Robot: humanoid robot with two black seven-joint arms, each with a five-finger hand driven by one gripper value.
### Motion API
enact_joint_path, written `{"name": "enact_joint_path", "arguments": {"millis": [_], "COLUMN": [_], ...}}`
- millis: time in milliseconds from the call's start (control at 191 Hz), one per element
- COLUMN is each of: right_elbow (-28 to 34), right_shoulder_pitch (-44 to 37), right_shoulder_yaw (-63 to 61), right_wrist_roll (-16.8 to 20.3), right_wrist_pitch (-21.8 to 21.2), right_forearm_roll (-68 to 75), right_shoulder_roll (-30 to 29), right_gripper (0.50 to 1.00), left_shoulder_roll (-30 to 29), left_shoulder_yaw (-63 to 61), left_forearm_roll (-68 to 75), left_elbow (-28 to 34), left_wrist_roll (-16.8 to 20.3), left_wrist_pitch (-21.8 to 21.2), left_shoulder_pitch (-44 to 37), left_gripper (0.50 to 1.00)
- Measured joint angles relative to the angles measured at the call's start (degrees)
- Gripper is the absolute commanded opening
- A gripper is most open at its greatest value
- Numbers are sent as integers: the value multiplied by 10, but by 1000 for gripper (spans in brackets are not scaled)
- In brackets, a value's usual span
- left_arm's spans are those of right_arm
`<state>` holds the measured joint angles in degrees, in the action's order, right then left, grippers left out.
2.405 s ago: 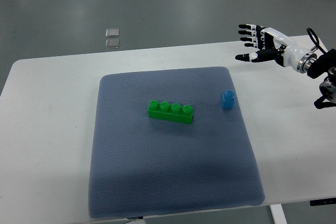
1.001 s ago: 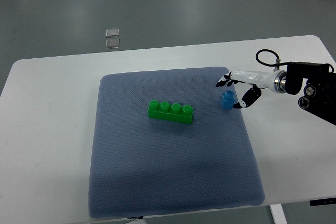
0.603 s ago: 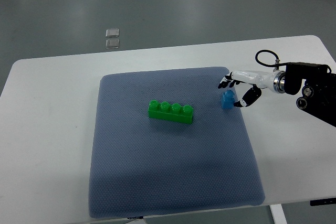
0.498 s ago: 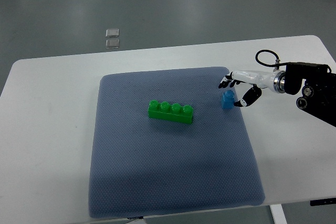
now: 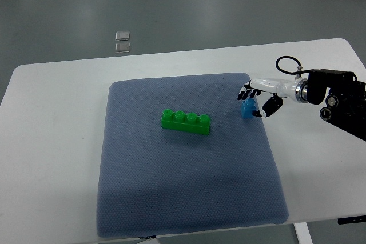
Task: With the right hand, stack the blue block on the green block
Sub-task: 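Close the right hand fingers around the blue block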
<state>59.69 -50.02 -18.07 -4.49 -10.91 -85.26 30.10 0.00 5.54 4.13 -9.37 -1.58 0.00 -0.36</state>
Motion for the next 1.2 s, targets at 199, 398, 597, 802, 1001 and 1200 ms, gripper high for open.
{"name": "enact_joint_path", "arguments": {"millis": [199, 398, 597, 802, 1001, 1200], "right_elbow": [-1, -3, -7, -8, -8, -8], "right_shoulder_pitch": [0, 0, -2, -2, -2, -1], "right_shoulder_yaw": [1, 1, 1, 1, 1, 1], "right_wrist_roll": [0, 0, 0, 0, -1, -2], "right_wrist_pitch": [4, 4, 5, 5, 5, 5], "right_forearm_roll": [-6, -10, -19, -22, -22, -22], "right_shoulder_roll": [0, 0, 1, 1, 1, 0], "right_gripper": [713, 699, 678, 639, 594, 500], "left_shoulder_roll": [0, 0, 0, 0, 0, 0], "left_shoulder_yaw": [0, 0, 0, 0, 0, 0], "left_forearm_roll": [0, 0, 0, 0, 0, 0], "left_elbow": [0, 0, 0, 0, 0, 0], "left_wrist_roll": [0, 0, 0, 0, 0, 0], "left_wrist_pitch": [0, 0, 0, 0, 0, 0], "left_shoulder_pitch": [0, 0, 0, 0, 0, 0], "left_gripper": [1000, 1000, 1000, 1000, 1000, 1000]}}
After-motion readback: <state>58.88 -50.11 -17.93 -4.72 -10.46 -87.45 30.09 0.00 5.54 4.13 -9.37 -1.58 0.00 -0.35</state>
